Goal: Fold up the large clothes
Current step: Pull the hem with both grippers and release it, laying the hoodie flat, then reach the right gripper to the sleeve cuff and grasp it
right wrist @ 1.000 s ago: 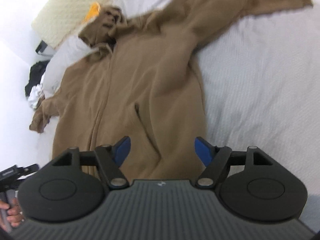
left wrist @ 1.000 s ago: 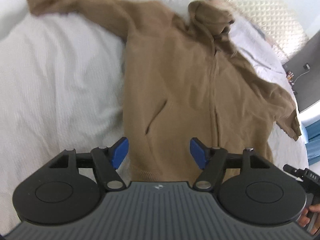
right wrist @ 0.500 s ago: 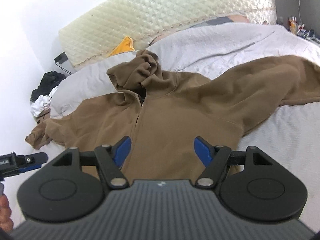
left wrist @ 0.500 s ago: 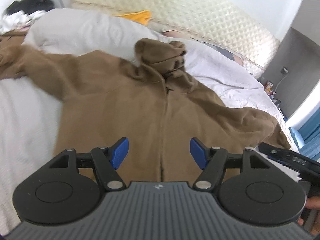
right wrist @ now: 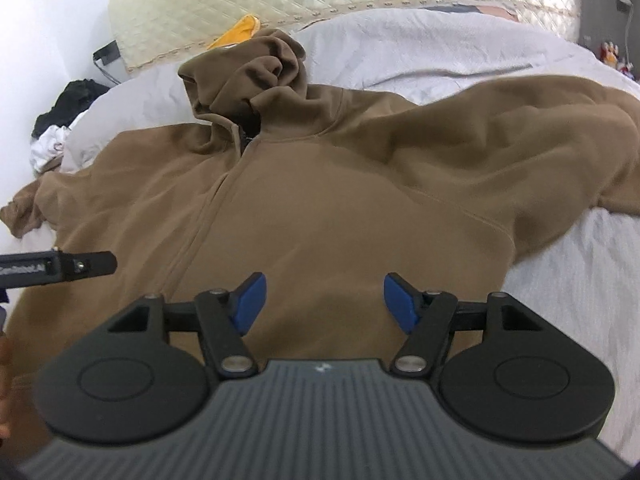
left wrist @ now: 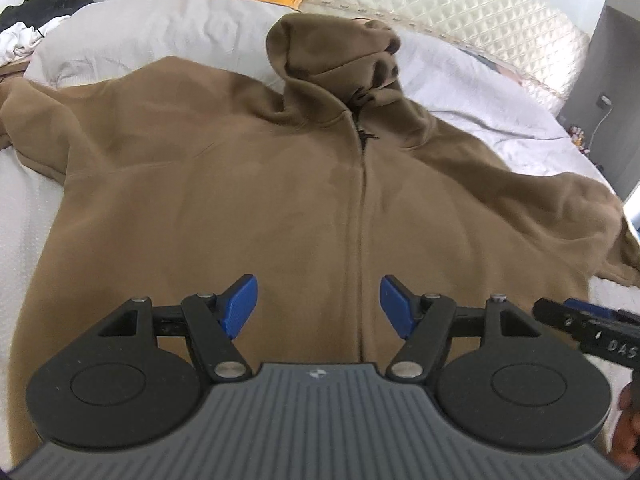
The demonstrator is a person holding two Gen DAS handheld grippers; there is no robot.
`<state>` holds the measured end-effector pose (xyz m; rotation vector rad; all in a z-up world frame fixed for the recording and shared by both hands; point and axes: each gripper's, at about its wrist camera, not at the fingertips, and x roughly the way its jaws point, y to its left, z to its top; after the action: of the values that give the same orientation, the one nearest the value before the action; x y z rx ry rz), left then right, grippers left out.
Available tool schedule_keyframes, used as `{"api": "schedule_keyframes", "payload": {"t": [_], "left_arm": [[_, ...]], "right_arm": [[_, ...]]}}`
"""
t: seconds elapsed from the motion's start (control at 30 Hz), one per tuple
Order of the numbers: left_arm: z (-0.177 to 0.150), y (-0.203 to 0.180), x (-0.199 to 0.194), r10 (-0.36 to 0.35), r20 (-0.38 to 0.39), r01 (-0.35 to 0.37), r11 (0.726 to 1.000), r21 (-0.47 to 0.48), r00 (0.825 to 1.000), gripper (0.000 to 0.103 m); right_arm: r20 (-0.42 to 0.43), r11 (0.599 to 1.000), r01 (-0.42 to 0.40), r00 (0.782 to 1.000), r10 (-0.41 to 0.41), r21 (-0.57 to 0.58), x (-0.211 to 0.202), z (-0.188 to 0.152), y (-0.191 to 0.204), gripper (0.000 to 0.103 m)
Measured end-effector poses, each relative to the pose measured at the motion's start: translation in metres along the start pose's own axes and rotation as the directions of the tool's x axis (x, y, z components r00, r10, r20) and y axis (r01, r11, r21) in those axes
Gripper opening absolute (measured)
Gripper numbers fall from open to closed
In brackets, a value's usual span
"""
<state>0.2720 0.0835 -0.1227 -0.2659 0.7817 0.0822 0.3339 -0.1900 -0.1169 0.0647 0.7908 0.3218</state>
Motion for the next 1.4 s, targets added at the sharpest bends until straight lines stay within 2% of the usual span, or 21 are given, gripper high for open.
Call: {"api": "schedule_keyframes", "payload": {"t": [0.07,0.2,0.33,0.5,0.63,0.77,0.97,1.13,1.27,1.4], "left_arm": [[-0.002,0.002,0.011,0.021,-0.003,-0.021,1.0,0.022,1.0,0.073],[-0.006,0.004,0.033,0.045,-0.029,-0.043,0.997,0.066,0.999,0.073],[-0.013,0.01,0.053,0.029,-0.09,-0.024,0.999,0.046,0.996,0.073],[-0.014,0.016,0.063,0.019,-0.106,-0.017,1.0,0.018,0.994,0.073],[-0.015,0.022,0.056,0.002,-0.106,-0.004,1.0,-0.02,0.994,0.073],[-0.02,0.026,0.043,-0.025,-0.1,0.02,0.999,-0.051,0.995,0.073],[-0.023,0.019,0.018,-0.041,-0.045,0.039,0.998,-0.048,0.998,0.073],[-0.024,0.01,0.002,-0.053,0.002,0.053,0.998,-0.037,0.999,0.073],[-0.026,0.0,-0.004,-0.055,0.029,0.056,0.998,-0.037,0.998,0.073],[-0.029,-0.01,-0.004,-0.06,0.033,0.061,0.998,-0.032,0.998,0.073]], "right_arm": [[0.003,1.0,0.008,1.0,-0.008,-0.021,0.01,0.001,0.0,0.067],[-0.049,1.0,0.022,0.999,-0.023,-0.016,0.039,-0.002,-0.009,0.066],[-0.089,0.999,0.034,0.995,-0.035,-0.014,0.055,-0.006,-0.013,0.066],[-0.093,0.999,0.041,0.995,-0.043,-0.023,0.056,-0.005,-0.012,0.067],[-0.066,1.0,0.027,0.997,-0.027,0.004,0.044,0.0,-0.015,0.066],[-0.001,0.993,0.016,1.0,-0.016,0.113,0.022,0.009,-0.032,0.067],[0.099,0.968,0.072,0.99,-0.098,0.241,-0.023,0.028,-0.062,0.067],[0.19,0.944,0.061,0.973,-0.128,0.323,-0.073,0.037,-0.098,0.068],[0.187,0.917,0.069,0.97,-0.153,0.392,-0.081,0.044,-0.141,0.068],[0.165,0.875,0.06,0.974,-0.157,0.479,-0.069,0.039,-0.196,0.068]]}}
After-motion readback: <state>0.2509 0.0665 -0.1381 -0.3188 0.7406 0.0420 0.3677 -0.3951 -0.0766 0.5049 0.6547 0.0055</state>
